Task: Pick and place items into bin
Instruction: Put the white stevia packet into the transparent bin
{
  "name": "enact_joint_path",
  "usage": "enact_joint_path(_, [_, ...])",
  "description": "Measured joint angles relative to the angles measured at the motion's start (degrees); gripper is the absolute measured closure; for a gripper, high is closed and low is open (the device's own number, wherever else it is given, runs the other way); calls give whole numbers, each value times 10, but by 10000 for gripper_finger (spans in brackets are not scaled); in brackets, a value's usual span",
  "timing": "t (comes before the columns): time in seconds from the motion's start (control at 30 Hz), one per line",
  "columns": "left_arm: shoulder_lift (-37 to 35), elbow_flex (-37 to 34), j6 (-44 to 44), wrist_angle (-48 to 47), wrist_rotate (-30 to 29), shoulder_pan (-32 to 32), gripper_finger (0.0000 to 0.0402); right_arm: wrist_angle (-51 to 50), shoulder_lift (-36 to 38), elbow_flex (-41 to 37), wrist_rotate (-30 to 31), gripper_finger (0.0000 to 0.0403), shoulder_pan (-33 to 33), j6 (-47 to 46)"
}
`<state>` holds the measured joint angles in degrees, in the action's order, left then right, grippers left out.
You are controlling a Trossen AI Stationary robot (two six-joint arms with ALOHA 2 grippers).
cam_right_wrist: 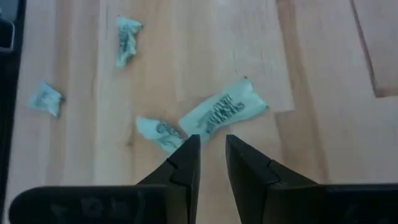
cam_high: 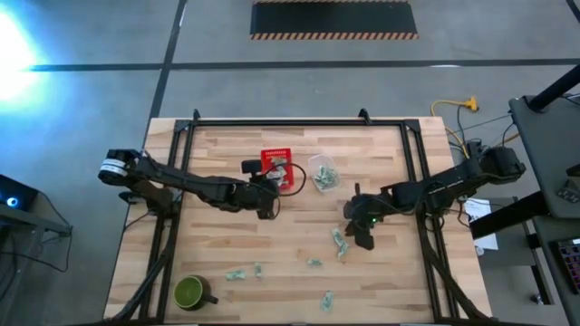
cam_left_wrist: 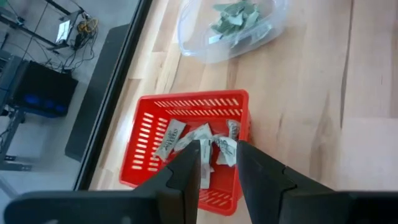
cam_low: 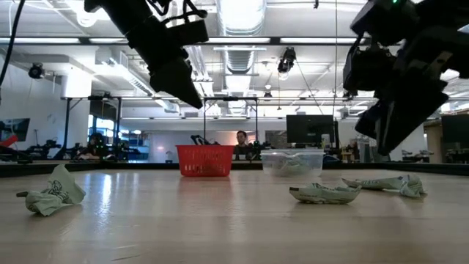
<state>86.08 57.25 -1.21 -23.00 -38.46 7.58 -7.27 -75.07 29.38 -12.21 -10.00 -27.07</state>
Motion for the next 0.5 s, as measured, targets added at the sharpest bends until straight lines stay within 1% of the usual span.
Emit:
enact_joint_path(0.07, [0,-7,-1,0,-6,0,315,1,0,11,35,335,-11,-31])
enact_joint_path(0.17, [0,-24,-16,0,-21,0,315,1,0,26,108,335,-31,-82])
enact_joint_path(0.33, [0,-58,-42,-2,-25,0,315,-22,0,48,191,335,-72,-138])
enact_joint_path(0.5, [-5,-69,-42,-1,-26,0,315,-44,-6,58,274,335,-119,-179])
